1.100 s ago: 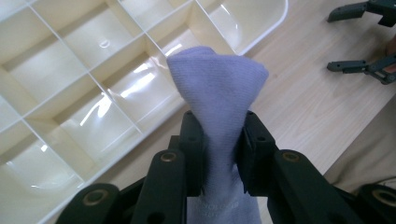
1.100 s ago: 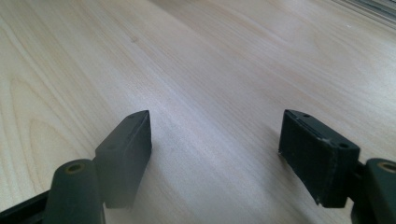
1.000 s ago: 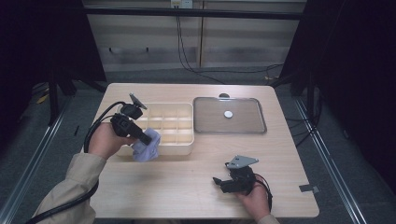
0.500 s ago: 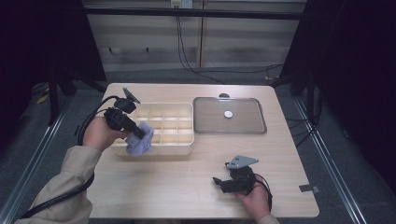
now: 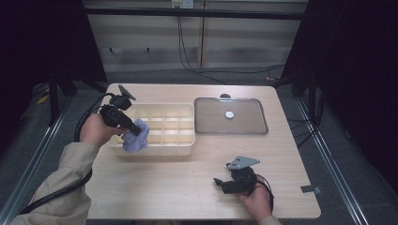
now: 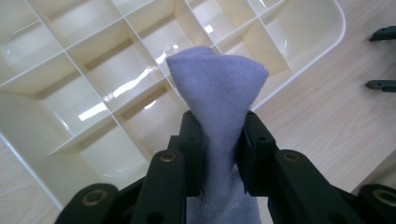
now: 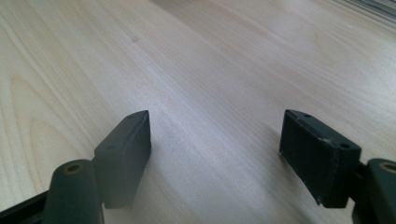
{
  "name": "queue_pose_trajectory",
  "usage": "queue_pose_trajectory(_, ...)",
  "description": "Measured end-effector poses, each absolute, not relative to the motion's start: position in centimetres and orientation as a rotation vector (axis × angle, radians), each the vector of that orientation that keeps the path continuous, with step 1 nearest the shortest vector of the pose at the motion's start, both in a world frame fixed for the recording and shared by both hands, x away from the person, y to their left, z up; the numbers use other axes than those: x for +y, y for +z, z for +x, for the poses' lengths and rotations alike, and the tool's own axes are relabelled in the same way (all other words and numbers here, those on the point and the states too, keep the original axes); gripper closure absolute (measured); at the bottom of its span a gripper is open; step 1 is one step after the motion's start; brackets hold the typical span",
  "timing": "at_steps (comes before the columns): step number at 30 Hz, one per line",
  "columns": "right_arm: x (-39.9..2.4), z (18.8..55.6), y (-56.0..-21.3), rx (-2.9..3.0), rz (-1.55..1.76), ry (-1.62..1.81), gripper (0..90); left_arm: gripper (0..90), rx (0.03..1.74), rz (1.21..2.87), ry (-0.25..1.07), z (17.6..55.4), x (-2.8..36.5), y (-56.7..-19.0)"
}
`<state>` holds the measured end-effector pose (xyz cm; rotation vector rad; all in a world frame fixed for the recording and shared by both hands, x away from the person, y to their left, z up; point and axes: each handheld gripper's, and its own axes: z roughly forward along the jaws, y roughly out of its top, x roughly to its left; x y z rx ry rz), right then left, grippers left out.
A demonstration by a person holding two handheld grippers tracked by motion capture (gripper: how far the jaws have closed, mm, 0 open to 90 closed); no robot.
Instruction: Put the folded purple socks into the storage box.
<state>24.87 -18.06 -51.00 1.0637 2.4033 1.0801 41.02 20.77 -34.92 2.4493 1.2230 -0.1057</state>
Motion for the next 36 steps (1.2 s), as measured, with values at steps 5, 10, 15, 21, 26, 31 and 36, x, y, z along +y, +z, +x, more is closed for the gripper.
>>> queue_pose_trajectory(5, -18.1, 24.9, -51.0, 2.403, 1.061, 1.080, 24.6, 73.6, 1.235, 2.459, -0.097, 41.4, 21.1, -35.0)
queue_pose_trajectory(10, -18.1, 24.9, -51.0, 2.403, 1.061, 1.080, 24.6, 73.6, 1.252, 2.465, -0.085, 41.8, 21.5, -35.1)
queue_pose_trajectory(15, -18.1, 24.9, -51.0, 2.403, 1.061, 1.080, 24.6, 73.7, 1.279, 2.470, -0.082, 42.2, 22.0, -35.7)
queue_pose_trajectory(21, -18.1, 24.9, -51.0, 2.403, 1.061, 1.080, 24.6, 73.7, 1.310, 2.463, -0.071, 42.6, 22.9, -35.7)
queue_pose_trajectory(26, -18.1, 24.9, -51.0, 2.403, 1.062, 1.080, 24.6, 73.7, 1.339, 2.454, -0.063, 42.9, 23.8, -35.8)
queue_pose_trajectory(31, -18.1, 24.9, -51.0, 2.403, 1.061, 1.080, 24.6, 73.7, 1.372, 2.449, -0.046, 43.3, 24.7, -36.3)
queue_pose_trajectory(36, -18.1, 24.9, -51.0, 2.404, 1.065, 1.080, 24.6, 73.7, 1.398, 2.445, -0.043, 43.5, 25.3, -36.8)
